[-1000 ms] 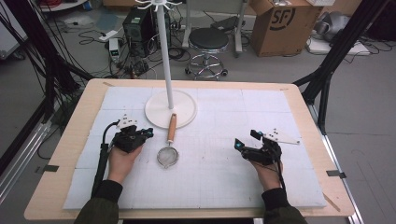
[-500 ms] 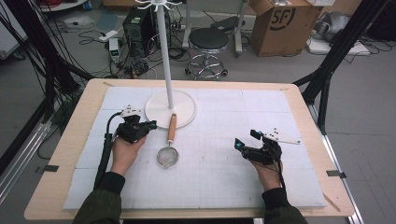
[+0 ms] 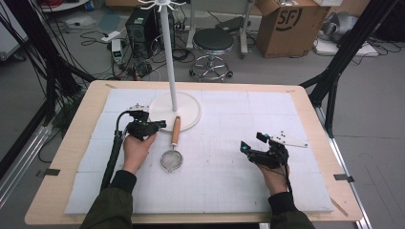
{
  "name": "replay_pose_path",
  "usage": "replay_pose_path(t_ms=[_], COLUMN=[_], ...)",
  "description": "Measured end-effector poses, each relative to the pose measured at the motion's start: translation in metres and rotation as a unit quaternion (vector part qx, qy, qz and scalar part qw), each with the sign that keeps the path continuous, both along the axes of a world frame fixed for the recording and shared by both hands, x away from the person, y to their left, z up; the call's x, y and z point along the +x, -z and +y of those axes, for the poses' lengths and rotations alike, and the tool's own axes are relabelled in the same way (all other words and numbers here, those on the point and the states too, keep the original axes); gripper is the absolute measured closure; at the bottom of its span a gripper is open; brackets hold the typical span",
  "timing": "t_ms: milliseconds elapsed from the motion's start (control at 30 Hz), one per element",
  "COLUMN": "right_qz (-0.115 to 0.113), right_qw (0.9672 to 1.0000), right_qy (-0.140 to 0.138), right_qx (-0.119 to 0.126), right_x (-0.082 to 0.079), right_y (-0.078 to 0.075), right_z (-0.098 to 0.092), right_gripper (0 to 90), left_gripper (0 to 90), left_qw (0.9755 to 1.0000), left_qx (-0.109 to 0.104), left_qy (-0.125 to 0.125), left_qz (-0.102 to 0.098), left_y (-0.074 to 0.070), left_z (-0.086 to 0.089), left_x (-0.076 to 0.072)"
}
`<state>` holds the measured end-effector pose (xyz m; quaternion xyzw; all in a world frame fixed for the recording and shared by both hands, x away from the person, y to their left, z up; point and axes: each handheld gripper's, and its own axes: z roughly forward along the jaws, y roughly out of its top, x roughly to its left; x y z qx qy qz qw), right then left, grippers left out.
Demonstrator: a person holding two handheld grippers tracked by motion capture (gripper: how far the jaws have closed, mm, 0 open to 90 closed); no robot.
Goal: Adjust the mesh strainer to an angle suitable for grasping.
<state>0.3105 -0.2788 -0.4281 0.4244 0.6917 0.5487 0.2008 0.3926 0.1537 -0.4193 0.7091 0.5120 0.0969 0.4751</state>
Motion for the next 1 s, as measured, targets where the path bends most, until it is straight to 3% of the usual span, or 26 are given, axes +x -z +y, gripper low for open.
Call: replay_pose_path(t_ms=[133, 233, 267, 367, 433, 600, 1000], right_qz=[0.001, 0.0, -0.001, -0.001, -0.001, -0.001, -0.001], right_qw=[1.0, 1.0, 1.0, 1.0, 1.0, 1.0, 0.9999], right_qy=[0.001, -0.003, -0.003, -0.003, -0.001, 0.0, 0.004], right_qx=[0.0, 0.001, 0.001, 0.0, 0.001, 0.006, 0.013], right_x=[0.0, -0.002, -0.002, -0.002, -0.002, -0.003, -0.005], right_y=[0.0, -0.001, -0.001, -0.001, -0.001, -0.001, -0.003], right_z=[0.0, 0.001, 0.001, 0.001, 0.0, -0.002, -0.005], right_gripper=[16.3, 16.3, 16.3, 16.3, 16.3, 16.3, 16.3], left_gripper=[90.0, 90.0, 90.0, 90.0, 90.0, 90.0, 90.0], left_qw=[0.9994, 0.9989, 0.9985, 0.998, 0.9978, 0.9961, 0.9952], left_qx=[-0.003, 0.008, 0.001, -0.013, -0.006, -0.018, -0.028], left_qy=[-0.006, -0.015, -0.017, -0.018, -0.02, -0.042, -0.046], left_qz=[0.035, 0.043, 0.051, 0.058, 0.063, 0.076, 0.082], left_y=[0.006, 0.009, 0.011, 0.013, 0.014, 0.018, 0.025], left_z=[-0.003, -0.005, -0.005, -0.006, -0.01, -0.014, -0.018], left_x=[0.004, 0.007, 0.009, 0.011, 0.012, 0.017, 0.02])
